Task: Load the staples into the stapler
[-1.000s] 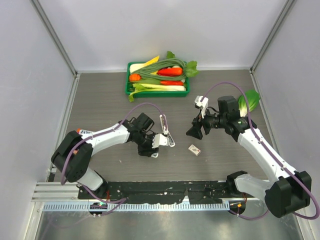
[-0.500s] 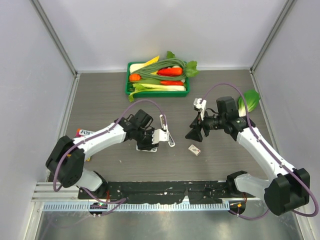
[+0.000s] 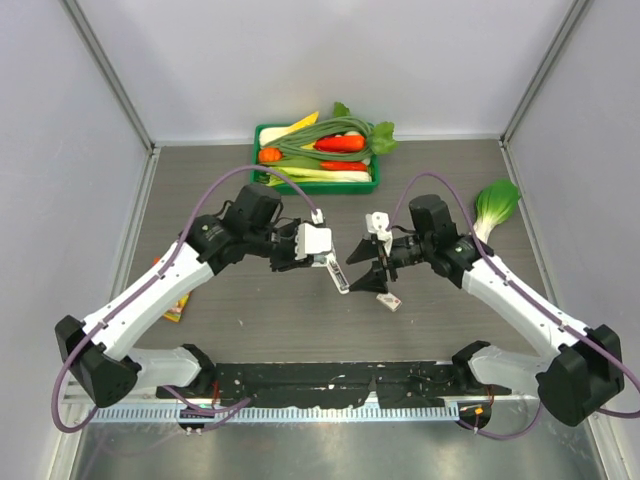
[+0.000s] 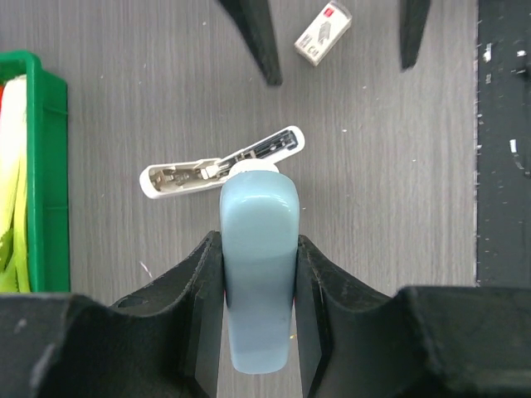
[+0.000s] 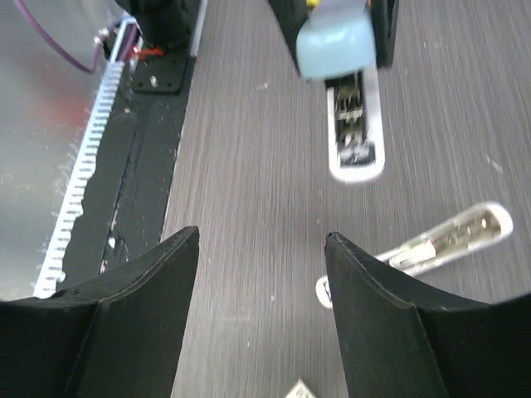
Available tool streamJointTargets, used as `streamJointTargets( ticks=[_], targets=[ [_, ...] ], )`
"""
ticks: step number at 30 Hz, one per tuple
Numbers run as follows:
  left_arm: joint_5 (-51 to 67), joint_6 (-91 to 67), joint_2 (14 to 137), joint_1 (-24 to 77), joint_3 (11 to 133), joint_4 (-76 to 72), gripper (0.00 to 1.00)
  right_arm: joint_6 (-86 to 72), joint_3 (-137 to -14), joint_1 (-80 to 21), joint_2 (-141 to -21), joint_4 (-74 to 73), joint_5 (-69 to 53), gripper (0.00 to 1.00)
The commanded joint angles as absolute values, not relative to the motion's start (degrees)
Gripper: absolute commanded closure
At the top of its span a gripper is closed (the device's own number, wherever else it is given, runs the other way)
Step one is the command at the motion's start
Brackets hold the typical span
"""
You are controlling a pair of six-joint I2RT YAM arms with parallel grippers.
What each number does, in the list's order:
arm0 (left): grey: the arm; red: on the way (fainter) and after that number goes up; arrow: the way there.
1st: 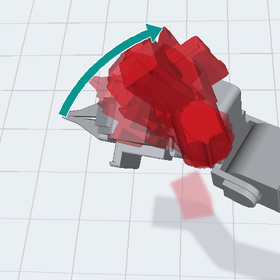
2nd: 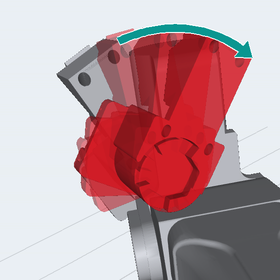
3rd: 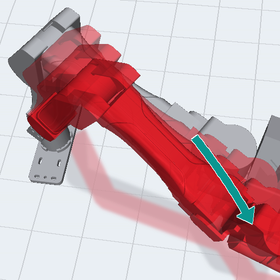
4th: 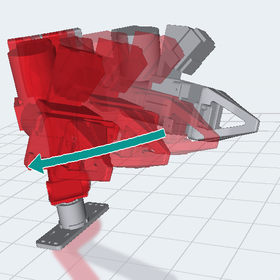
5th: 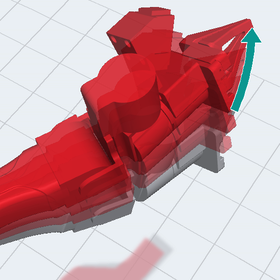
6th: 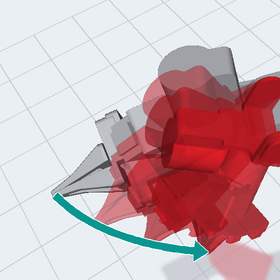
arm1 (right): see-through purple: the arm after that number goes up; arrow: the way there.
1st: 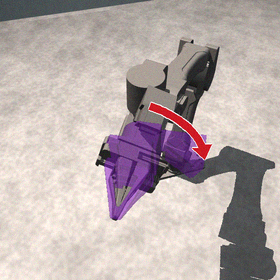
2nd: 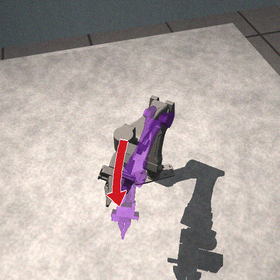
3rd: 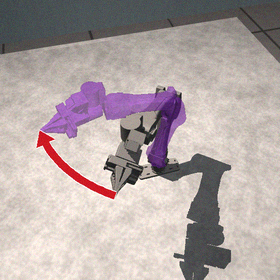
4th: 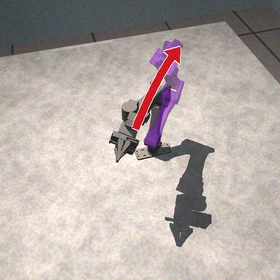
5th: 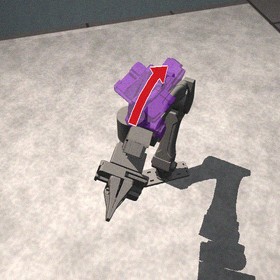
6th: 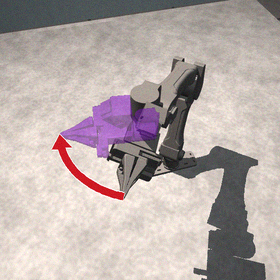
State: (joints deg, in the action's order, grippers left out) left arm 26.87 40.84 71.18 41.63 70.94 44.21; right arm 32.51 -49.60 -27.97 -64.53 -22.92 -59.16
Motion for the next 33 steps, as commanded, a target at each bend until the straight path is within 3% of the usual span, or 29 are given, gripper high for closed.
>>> streamJointTargets(
  ticks=[1, 4, 14, 33],
  targets=[
    [32.95, 39.47, 71.28, 41.75, 75.23, 50.01, 0.82, 28.22, -53.78, -30.93, -68.02, -9.41, -62.67, 0.35],
    [33.92, 39.11, 71.63, 41.66, 75.50, 50.27, 0.82, 27.34, -55.72, -33.22, -70.22, -7.39, -61.79, 0.41],
    [39.19, 35.08, 72.33, 38.59, 76.29, 47.99, 0.83, 20.92, -50.72, -35.86, -71.98, 5.18, -57.74, 0.44],
    [46.67, 30.76, 71.11, 33.67, 77.70, 45.09, 0.84, 18.90, -46.41, -37.27, -75.41, 13.70, -52.47, 0.55]
  ],
)
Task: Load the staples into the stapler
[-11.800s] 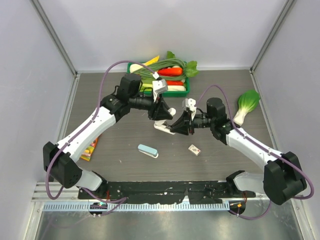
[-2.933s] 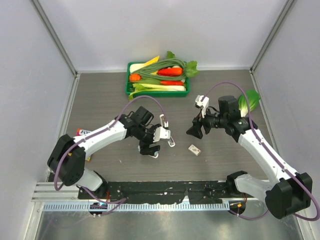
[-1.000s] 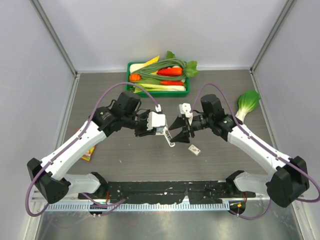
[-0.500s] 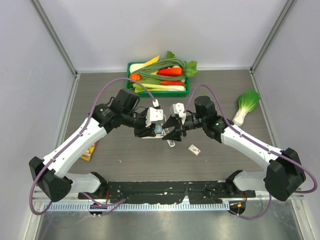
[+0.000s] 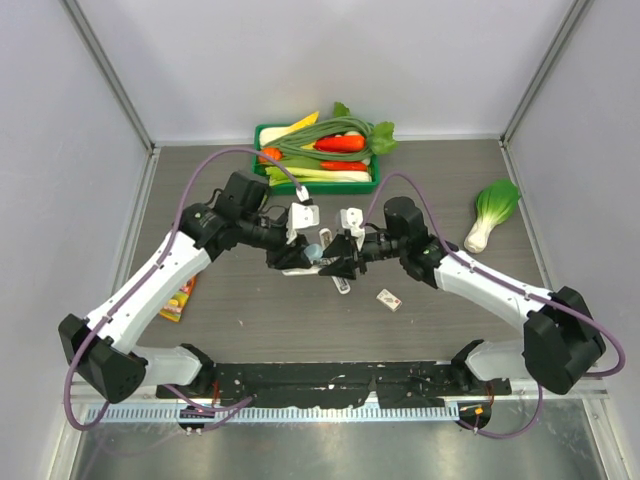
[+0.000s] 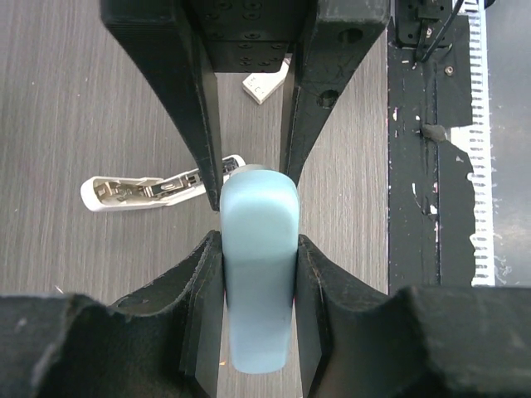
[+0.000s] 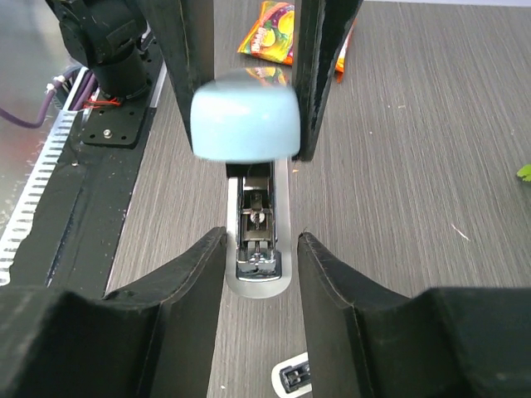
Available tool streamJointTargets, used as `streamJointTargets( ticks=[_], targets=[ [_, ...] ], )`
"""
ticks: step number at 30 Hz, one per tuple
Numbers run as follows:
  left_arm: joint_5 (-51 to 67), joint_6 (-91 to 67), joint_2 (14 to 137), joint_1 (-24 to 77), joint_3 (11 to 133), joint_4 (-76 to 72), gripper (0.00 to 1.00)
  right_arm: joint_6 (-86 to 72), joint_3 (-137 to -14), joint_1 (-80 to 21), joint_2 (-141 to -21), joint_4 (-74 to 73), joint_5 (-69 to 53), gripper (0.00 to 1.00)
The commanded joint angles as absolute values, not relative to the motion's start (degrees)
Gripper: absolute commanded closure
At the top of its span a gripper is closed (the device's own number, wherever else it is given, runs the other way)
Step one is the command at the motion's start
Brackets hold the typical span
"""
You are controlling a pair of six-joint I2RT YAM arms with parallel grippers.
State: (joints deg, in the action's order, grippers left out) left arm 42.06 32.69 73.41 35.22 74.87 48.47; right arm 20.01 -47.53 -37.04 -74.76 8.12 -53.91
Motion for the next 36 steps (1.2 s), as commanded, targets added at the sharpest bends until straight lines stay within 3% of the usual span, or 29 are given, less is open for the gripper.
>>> streamJointTargets(
  ticks=[1, 10, 17, 23, 24, 36],
  targets=[
    [46.93, 30.24, 70.84, 33.31, 77.78, 44.91, 0.84, 18.64, -46.06, -37.27, -75.58, 14.32, -52.38, 0.55],
    [51.68, 25.05, 67.50, 28.48, 76.82, 38.85, 0.85, 11.69, -43.42, -37.53, -77.96, 23.11, -51.33, 0.60],
    [52.47, 23.48, 66.62, 27.86, 75.15, 37.01, 0.85, 12.05, -44.73, -37.62, -76.90, 21.88, -50.01, 0.59],
    [53.97, 10.57, 66.53, 24.97, 74.09, 25.07, 0.96, 3.62, -44.21, -39.37, -80.67, 28.47, -48.61, 0.63],
    [53.70, 8.81, 66.53, 24.09, 74.00, 23.66, 1.00, 2.12, -43.95, -39.46, -81.21, 31.26, -48.17, 0.63],
    [51.95, -16.86, 66.88, 17.23, 72.96, -1.72, 1.00, -31.61, -41.48, -39.64, -86.57, 63.27, -42.90, 0.64]
  ],
)
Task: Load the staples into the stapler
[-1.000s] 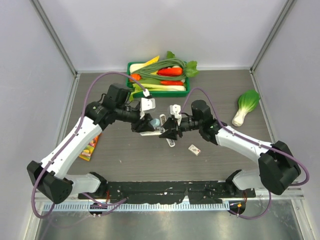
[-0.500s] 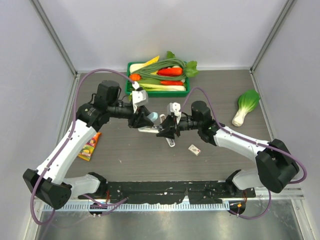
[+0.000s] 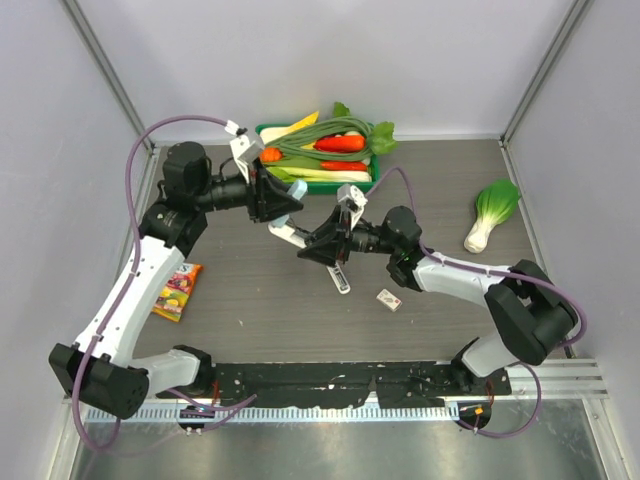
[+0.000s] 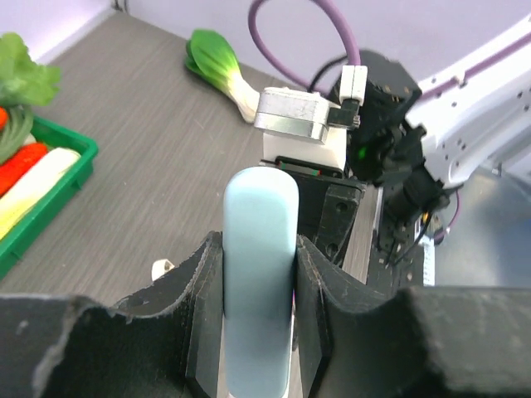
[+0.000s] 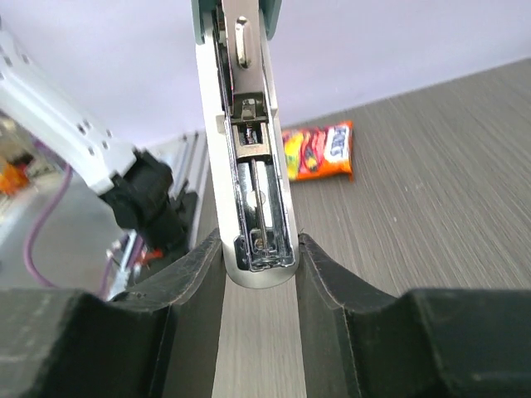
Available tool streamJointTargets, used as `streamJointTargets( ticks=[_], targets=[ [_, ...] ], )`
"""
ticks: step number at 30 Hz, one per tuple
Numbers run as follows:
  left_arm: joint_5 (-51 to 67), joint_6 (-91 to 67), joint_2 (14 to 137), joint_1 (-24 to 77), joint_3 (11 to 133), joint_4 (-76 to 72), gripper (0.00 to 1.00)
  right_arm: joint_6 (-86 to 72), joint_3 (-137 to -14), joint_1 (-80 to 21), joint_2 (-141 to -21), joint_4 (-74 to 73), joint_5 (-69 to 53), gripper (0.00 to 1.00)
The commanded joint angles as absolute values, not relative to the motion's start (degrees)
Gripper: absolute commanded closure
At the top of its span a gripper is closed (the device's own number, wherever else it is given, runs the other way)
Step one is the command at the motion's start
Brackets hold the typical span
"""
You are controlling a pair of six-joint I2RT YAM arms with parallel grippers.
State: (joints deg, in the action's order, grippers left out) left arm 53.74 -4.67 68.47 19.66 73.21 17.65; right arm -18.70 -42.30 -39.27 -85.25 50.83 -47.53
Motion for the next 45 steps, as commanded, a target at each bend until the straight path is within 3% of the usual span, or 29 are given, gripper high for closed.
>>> streamJointTargets(
  ticks=[1, 12, 21, 29, 36, 42, 45],
  targets=[
    [51.68, -18.53, 66.80, 16.10, 72.51, -3.58, 1.00, -33.03, -41.57, -39.73, -87.36, 64.85, -41.93, 0.64],
    [48.69, -33.75, 67.06, 12.04, 65.31, -22.93, 1.00, -43.77, -45.08, -43.06, -92.46, 74.79, -38.05, 0.68],
    [45.09, -32.96, 66.53, 11.25, 64.95, -21.62, 1.00, -41.84, -47.02, -46.23, -95.01, 71.46, -39.29, 0.68],
    [53.86, -29.89, 66.18, 11.08, 65.66, -19.51, 1.00, -35.26, -48.42, -40.09, -90.36, 64.52, -45.34, 0.48],
    [64.86, -18.39, 65.04, 12.65, 63.02, -11.97, 1.00, -22.18, -52.38, -36.48, -82.98, 49.33, -53.34, 0.40],
    [67.14, -1.36, 63.90, 14.50, 64.77, 7.88, 1.00, 3.30, -59.32, -35.33, -76.56, 13.16, -52.82, 0.39],
    [67.85, 9.26, 63.90, 16.08, 67.14, 18.61, 1.00, 7.91, -62.31, -32.97, -74.80, 8.63, -54.83, 0.39]
  ],
)
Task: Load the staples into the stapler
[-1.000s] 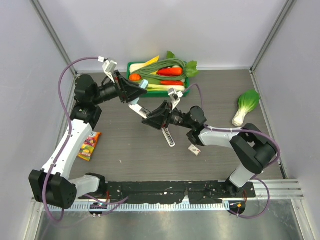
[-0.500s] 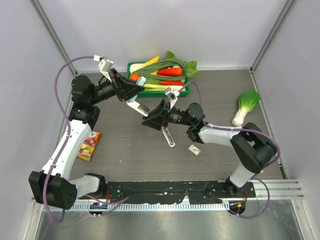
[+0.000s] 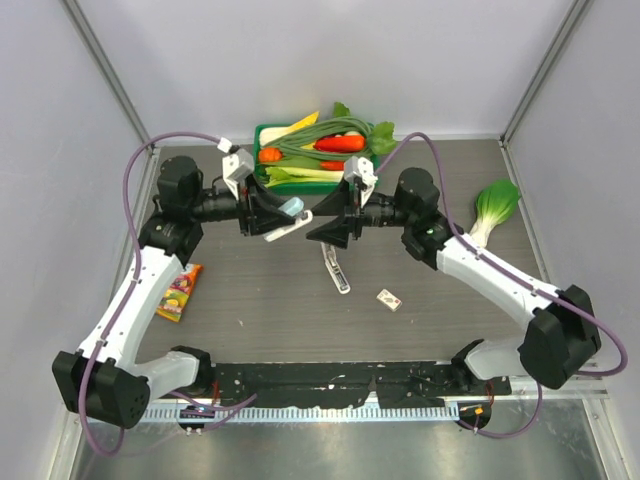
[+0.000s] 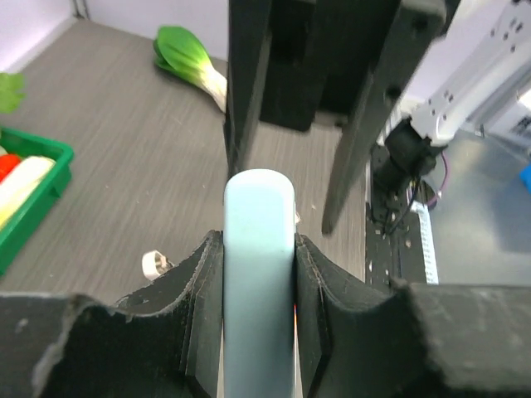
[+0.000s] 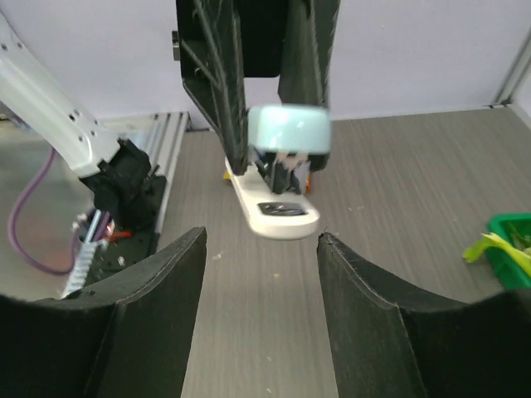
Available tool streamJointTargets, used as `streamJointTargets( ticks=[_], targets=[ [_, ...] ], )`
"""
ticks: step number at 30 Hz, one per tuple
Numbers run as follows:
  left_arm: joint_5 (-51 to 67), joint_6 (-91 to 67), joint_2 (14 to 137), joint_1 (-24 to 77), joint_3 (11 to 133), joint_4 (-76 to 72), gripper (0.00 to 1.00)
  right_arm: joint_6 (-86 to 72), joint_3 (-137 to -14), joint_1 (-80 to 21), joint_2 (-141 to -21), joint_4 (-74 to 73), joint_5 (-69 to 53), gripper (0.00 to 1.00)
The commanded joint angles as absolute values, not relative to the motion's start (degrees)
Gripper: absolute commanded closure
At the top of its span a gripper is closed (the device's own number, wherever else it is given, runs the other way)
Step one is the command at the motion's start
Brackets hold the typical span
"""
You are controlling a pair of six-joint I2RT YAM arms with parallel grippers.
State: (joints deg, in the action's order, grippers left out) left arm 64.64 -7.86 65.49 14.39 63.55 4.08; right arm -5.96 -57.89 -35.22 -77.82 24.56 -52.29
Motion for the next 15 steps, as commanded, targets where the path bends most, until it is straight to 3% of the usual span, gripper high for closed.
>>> streamJointTargets(
  ticks=[1, 5, 15],
  targets=[
    [67.85, 11.58, 63.98, 16.52, 67.67, 21.33, 1.00, 8.26, -63.97, -32.52, -74.62, 7.83, -55.89, 0.39],
    [66.01, 17.05, 63.98, 18.37, 68.55, 29.17, 1.00, 8.97, -66.09, -32.43, -74.71, 4.92, -57.57, 0.41],
    [64.34, 17.67, 64.16, 20.39, 67.85, 29.44, 1.00, 3.79, -58.45, -35.15, -76.55, 14.67, -56.77, 0.44]
  ],
)
